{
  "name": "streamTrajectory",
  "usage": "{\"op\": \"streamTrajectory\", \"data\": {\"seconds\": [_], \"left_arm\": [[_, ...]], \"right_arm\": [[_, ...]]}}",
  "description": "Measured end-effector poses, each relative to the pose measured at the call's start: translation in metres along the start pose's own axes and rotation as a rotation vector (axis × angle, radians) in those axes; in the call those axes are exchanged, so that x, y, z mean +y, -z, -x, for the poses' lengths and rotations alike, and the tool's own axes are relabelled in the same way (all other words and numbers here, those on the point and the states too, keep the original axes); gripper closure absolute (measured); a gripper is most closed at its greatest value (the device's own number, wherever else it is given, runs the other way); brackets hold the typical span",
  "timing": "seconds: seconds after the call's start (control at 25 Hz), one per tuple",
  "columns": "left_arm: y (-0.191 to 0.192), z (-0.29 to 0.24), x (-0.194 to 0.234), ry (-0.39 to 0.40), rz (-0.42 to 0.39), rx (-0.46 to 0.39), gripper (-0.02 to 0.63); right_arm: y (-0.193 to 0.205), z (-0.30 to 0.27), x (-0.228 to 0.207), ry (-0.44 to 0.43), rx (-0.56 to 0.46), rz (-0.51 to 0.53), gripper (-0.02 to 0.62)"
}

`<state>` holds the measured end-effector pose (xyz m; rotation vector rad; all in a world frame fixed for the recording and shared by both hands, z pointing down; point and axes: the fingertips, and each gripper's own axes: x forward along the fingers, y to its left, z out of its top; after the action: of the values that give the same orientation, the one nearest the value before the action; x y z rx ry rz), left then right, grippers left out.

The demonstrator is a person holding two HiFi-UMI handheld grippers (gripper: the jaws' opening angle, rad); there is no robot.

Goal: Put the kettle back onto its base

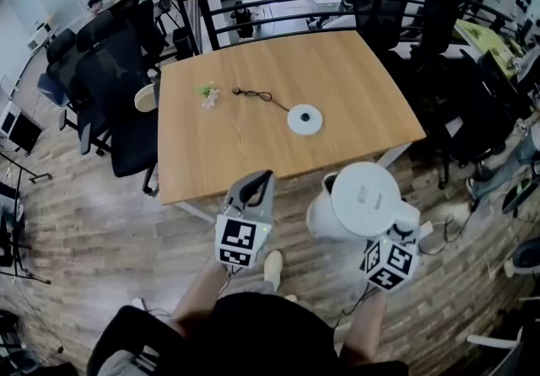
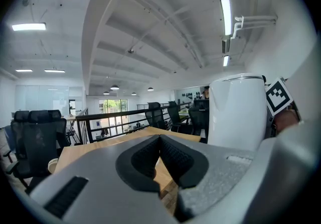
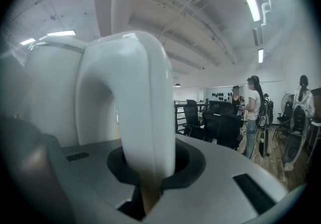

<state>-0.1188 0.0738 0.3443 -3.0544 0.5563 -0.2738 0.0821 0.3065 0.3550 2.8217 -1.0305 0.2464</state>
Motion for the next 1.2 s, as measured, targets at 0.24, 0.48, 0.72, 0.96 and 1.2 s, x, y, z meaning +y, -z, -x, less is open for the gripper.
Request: {"op": "streamTrajectory", "data": {"seconds": [0.24,0.48,0.72,0.96,1.2], "left_arm": [[-0.006,-0.032,0.028,0.015,0.004,-0.010,0.606],[-0.006,-0.058,0.052,0.029,0.000,-0.014,0.606],[-0.008,-0.079,0.063,0.041,0.005,-0.022,0.606],[-0.010,-0.095,0.072,0.042,0.002,-0.023,0.606],[-0.012,-0.114,0.069,0.042,0.006,-0.016,0.606]], "right_arm": [[-0.011,-0.036,0.015,0.017,0.008,-0.002,0.554],[-0.014,-0.064,0.028,0.032,0.001,-0.003,0.553],[-0.022,-0.087,0.035,0.036,-0.005,-0.012,0.552],[-0.024,-0.106,0.037,0.037,-0.005,-0.016,0.552],[-0.026,-0.126,0.030,0.028,-0.008,-0.013,0.551]]}}
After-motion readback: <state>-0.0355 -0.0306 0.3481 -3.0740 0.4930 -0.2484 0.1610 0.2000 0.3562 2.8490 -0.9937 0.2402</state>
